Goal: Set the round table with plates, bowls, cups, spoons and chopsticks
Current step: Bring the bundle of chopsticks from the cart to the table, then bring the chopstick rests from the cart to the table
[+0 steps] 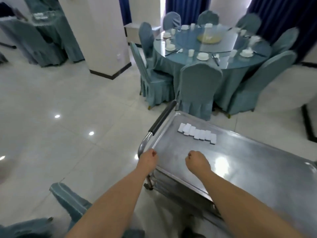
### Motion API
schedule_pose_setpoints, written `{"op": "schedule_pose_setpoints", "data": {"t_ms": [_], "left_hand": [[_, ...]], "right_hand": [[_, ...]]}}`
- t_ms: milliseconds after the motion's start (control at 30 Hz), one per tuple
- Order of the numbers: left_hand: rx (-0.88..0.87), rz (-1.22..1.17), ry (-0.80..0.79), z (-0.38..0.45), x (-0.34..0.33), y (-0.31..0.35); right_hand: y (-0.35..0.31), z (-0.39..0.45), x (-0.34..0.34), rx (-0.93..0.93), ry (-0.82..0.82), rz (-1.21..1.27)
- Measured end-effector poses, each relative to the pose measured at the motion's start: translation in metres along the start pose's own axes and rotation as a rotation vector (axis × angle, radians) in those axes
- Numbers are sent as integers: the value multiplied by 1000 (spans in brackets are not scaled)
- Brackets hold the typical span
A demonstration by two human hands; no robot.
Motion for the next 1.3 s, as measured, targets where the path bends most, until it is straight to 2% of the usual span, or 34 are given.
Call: {"op": "schedule_pose_setpoints", "data": {"t_ms": [167,300,433,733,867,1067,1300], "left_hand": [[-71,110,-135,49,-54,61],[-36,78,-189,89,-83,92],[31,72,-174,124,-99,112],[122,99,-153,184,-121,122],[67,234,-141,225,-133,119],[28,400,-233,281,-172,110],[113,455,-348,314,-198,103]], "right_hand": [[74,48,26,-169,18,40],[101,94,41,-212,-6,61],[114,135,48,-238,-67,83],[110,197,47,-326,-185,169],[108,221,37,-448,-165,171],[107,256,10,-584,-111,170],[82,284,-16,-624,-93,91]]}}
Point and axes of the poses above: each hand's wrist, its own z-axis towards the middle knuckle, its own x-axis out of the back of the hand, y = z × x, the point moved 4 cm from there along z, towards the middle knuckle, and after that the axes turned 11 degrees about -x, right-handed, at the moved point
